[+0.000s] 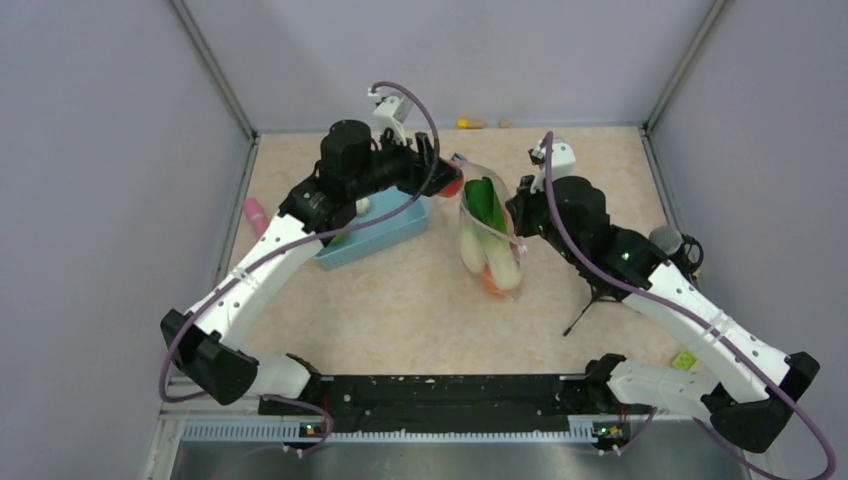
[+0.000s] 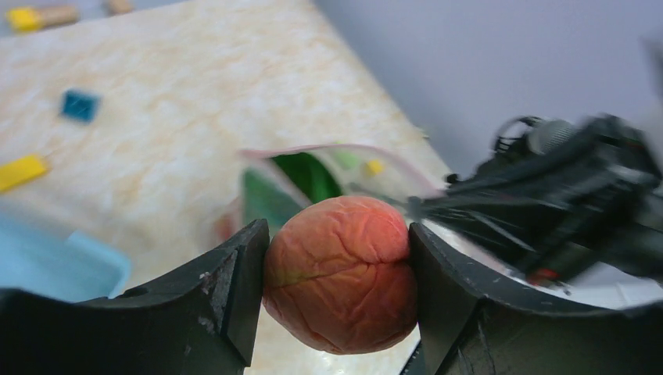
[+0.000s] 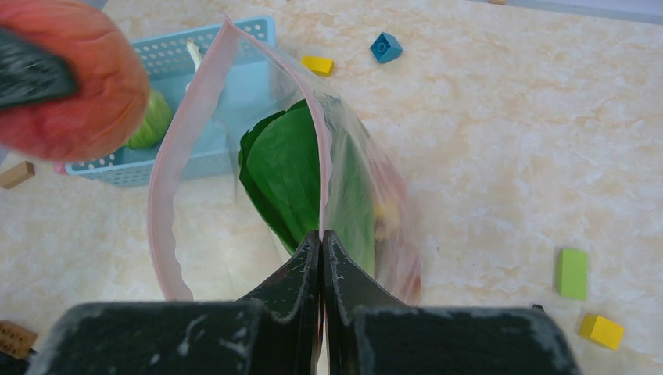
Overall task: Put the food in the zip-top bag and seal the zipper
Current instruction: Place the fake fruit in the zipper food storage bag.
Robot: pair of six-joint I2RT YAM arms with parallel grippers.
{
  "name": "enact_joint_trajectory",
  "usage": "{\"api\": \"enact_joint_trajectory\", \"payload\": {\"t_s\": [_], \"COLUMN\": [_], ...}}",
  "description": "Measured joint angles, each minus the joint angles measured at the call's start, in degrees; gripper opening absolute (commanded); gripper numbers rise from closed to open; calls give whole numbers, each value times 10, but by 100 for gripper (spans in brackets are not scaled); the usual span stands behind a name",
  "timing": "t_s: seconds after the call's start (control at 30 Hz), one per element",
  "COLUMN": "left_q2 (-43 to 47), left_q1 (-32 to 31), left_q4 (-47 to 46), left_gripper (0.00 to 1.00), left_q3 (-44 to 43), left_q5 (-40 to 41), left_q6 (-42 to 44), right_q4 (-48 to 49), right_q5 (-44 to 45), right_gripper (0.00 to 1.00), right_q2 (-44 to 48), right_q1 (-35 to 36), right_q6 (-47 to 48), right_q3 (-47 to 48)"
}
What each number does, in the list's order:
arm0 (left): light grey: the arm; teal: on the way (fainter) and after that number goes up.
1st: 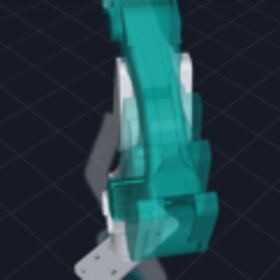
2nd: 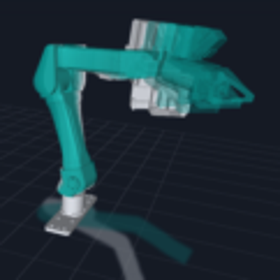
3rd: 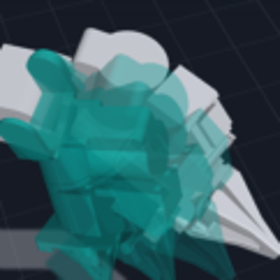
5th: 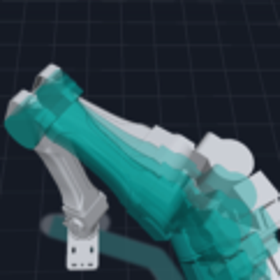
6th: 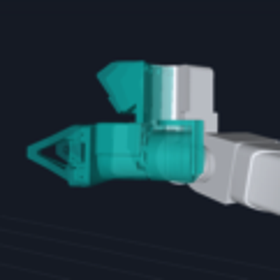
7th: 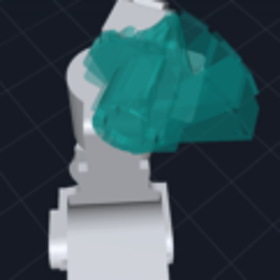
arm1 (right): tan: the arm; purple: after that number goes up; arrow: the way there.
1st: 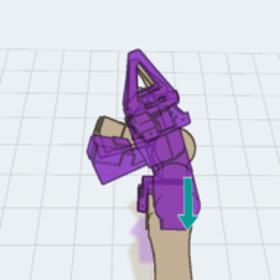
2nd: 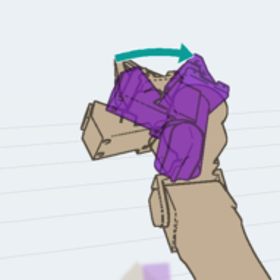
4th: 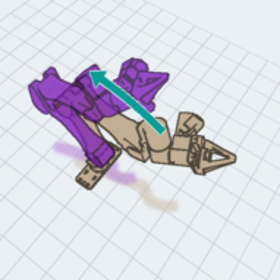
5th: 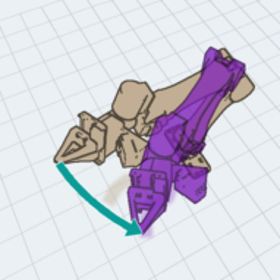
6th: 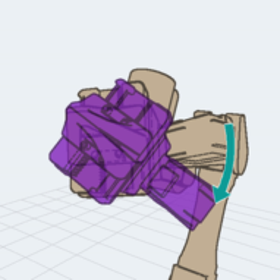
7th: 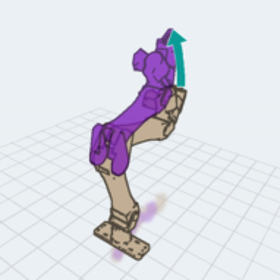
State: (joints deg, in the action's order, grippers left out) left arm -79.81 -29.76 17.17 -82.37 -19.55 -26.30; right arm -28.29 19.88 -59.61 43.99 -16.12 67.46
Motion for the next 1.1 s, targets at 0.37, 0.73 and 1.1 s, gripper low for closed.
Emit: {"api": "enact_joint_trajectory", "payload": {"t_s": [0.37, 0.73, 1.1], "left_q2": [-34, -92, -92], "left_q1": [-103, -155, -172], "left_q4": [-29, 53, 63], "left_gripper": [12, 61, 98], "left_q3": [-82, -96, -96], "left_q5": [-4, 26, 40], "left_q6": [45, 104, 128], "right_q4": [0, 0, 0], "right_q5": [-2, -2, -2], "right_gripper": [0, 0, 0], "right_q2": [7, 13, 15], "right_q1": [0, 0, 0], "right_q6": [-1, -2, -2], "right_q3": [0, 0, 0]}}
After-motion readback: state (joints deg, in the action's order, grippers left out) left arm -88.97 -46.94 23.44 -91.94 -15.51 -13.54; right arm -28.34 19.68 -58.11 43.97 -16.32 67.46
